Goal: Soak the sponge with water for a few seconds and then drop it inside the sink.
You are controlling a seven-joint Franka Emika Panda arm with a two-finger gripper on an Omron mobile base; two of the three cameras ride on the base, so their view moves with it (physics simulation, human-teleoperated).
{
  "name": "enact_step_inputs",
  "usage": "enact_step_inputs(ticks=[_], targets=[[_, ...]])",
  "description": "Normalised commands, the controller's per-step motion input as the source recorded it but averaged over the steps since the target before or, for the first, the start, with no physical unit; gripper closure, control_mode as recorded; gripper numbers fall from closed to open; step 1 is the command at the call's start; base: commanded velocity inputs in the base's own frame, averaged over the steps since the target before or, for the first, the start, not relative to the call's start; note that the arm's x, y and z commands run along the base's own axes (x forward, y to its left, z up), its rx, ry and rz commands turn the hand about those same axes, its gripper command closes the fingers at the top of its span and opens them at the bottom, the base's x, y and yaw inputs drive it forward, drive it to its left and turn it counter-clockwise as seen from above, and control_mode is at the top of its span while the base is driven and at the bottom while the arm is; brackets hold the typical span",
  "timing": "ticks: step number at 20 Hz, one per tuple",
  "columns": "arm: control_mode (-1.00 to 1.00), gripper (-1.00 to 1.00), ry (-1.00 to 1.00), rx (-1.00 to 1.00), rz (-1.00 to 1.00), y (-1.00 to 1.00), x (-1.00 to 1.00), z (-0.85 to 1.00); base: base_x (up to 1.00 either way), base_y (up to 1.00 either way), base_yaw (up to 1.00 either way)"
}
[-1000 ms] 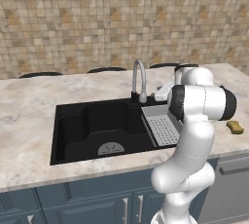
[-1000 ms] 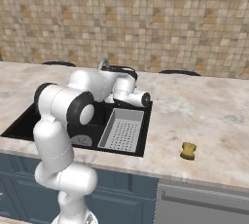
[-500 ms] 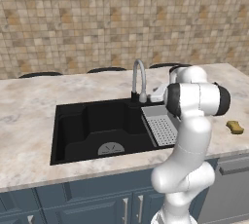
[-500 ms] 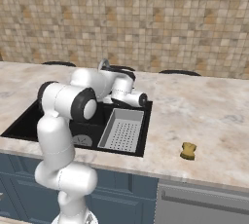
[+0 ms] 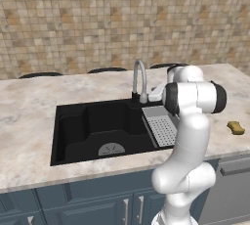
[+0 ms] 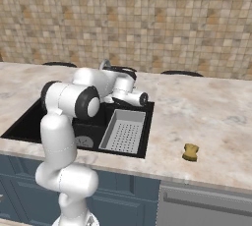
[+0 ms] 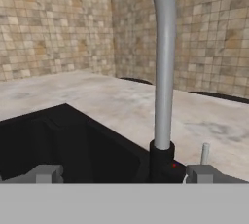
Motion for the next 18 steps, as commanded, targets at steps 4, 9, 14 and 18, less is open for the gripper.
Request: enact_step_inputs(ticks=[4, 9, 14, 18], targets=[[-1.00, -1.00, 0.00, 0.00, 0.00, 0.00, 0.16, -0.02, 0.00, 0.00, 0.00], [-1.00, -1.00, 0.00, 0.00, -0.02, 0.00, 0.27, 0.00, 0.00, 0.00, 0.00], [-1.00, -1.00, 0.00, 0.00, -0.06, 0.00, 0.22, -0.01, 0.00, 0.00, 0.00], [-1.00, -1.00, -0.02, 0.00, -0.09, 0.00, 0.02, -0.02, 0.00, 0.00, 0.00]])
